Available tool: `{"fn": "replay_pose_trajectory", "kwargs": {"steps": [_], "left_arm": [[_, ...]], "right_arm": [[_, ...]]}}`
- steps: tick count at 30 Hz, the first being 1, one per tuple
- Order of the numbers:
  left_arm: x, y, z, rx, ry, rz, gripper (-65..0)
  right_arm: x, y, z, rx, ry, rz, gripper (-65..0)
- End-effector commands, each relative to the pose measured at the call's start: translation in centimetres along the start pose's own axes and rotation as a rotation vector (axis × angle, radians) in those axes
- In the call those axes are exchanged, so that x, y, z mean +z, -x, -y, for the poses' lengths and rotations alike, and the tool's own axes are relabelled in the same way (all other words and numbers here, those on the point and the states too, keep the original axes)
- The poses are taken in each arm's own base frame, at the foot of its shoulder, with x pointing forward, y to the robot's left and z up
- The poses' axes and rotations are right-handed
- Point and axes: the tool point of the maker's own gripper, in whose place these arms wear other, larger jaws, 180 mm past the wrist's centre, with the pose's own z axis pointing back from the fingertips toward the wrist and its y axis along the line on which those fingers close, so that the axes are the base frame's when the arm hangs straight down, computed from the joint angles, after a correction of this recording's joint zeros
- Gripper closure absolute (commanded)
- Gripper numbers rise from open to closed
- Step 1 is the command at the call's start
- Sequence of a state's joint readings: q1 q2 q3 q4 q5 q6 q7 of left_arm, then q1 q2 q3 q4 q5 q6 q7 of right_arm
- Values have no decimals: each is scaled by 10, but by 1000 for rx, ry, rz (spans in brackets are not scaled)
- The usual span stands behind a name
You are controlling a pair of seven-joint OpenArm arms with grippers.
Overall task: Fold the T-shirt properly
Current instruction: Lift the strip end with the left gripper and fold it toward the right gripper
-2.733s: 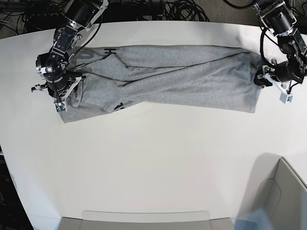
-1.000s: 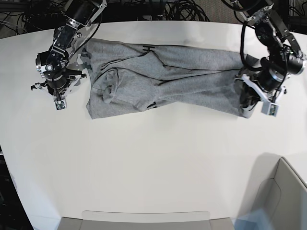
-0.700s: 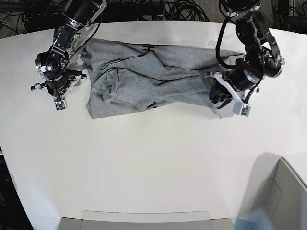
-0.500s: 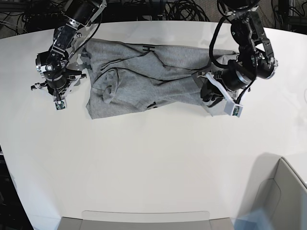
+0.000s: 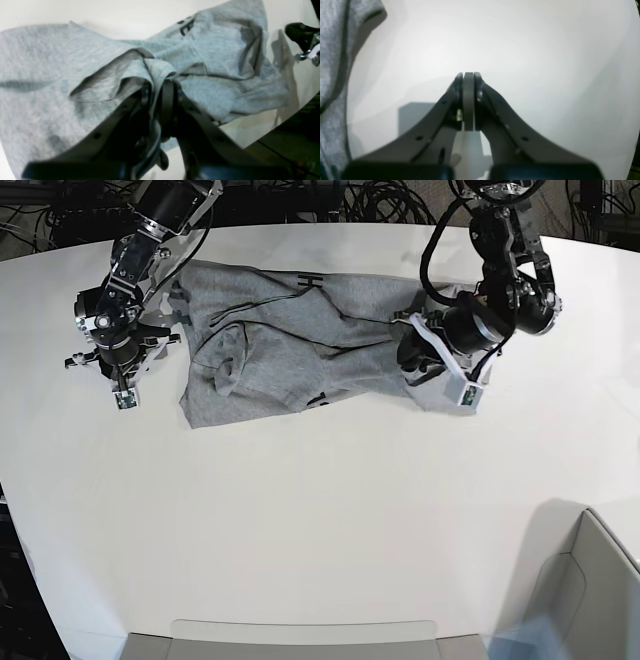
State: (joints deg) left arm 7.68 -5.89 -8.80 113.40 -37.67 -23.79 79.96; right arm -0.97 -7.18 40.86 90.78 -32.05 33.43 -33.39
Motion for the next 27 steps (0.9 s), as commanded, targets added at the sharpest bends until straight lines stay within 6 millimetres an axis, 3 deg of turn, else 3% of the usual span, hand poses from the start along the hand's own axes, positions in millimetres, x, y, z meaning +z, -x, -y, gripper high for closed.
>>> {"fn": "replay_pose_trajectory", "kwargs": {"steps": [1,8,12,16,24,27], "left_arm": [[5,-10,2,-9,6,31,0],[-12,0,45,-105,113,-32,-7],[-14,1,50,-108,128,-34,-133],[-13,0,49,-102,126,-30,-204],[-11,-2,47,-109,117,-24,-199],[-9,-4,42,-102,105,-16,-125]], "right_arm": [[3,-14,9,2,21,45,0],[3,-14,9,2,21,45,0],[3,-14,9,2,21,45,0],[3,-14,9,2,21,45,0],[3,-14,9,2,21,45,0],[3,-14,9,2,21,45,0]]}}
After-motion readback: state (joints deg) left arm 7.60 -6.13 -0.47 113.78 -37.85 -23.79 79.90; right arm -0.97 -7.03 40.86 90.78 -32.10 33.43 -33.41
